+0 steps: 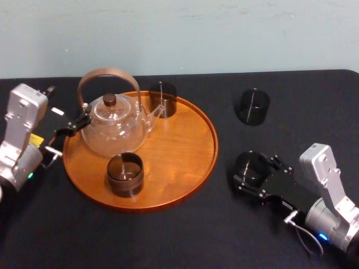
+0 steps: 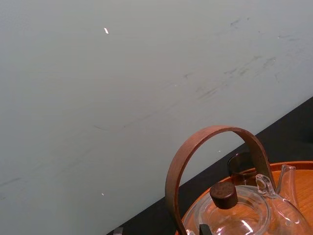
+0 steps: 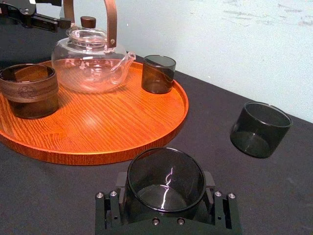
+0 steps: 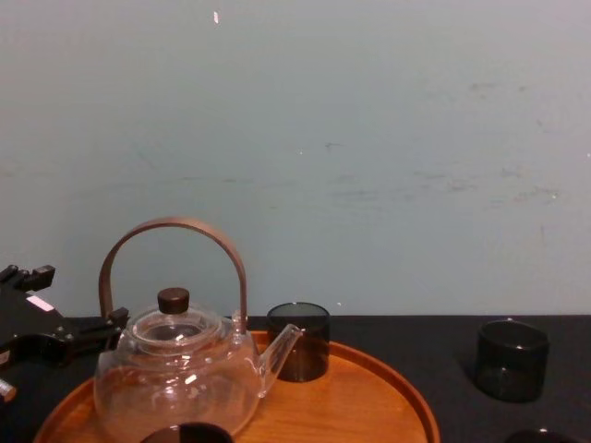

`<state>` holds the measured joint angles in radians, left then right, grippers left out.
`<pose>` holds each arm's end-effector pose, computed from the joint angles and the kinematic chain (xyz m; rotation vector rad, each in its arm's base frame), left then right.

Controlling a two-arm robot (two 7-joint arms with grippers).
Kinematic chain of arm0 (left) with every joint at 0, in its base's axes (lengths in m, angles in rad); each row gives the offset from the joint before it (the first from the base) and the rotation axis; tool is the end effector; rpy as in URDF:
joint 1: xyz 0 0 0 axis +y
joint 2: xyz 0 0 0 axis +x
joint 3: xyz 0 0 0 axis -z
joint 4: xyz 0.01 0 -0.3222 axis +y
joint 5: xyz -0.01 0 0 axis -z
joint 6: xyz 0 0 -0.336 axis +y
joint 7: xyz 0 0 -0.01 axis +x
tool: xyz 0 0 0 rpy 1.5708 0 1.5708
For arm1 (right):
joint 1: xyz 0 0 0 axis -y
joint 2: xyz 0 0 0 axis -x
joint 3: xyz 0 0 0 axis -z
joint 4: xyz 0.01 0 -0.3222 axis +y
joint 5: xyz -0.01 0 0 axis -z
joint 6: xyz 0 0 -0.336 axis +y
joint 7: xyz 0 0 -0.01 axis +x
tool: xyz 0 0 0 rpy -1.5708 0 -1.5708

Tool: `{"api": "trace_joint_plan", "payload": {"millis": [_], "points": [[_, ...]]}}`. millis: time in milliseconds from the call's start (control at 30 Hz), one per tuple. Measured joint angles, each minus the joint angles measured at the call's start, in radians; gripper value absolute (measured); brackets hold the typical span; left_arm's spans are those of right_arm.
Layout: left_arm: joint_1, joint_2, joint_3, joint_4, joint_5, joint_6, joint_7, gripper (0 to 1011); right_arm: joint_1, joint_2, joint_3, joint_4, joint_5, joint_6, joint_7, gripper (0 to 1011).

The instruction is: Pick up the glass from the table and place it on the tray.

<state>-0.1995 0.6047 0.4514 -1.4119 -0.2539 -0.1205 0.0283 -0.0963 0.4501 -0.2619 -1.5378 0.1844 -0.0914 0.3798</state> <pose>0.3890 0.0938 -0.3335 0.3046 -0.2850 1.2480 0.3083 -0.0664 -0.3800 -0.2779 -0.0409 -0.9201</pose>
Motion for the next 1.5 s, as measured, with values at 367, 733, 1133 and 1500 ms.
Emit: {"api": "trace_joint_plan", "payload": {"millis": [367,733,1133,1500], "points": [[0.000,0.000,0.000,0.000,0.000,0.000,0.000,1010,0.002,-0.001,0.000,0.002,0.006,-0.002,0.008,920],[0.000,0.000,0.000,0.000,0.000,0.000,0.000,1010,0.025,-0.004,-0.013,-0.042,0.007,0.021,0.018,919],[0.000,0.000,0.000,0.000,0.000,0.000,0.000,1010,0.090,-0.023,-0.067,-0.091,-0.042,0.069,0.012,919],[0.000,0.000,0.000,0.000,0.000,0.000,0.000,1009,0.160,-0.069,-0.131,-0.063,-0.076,0.084,0.016,918]]}}
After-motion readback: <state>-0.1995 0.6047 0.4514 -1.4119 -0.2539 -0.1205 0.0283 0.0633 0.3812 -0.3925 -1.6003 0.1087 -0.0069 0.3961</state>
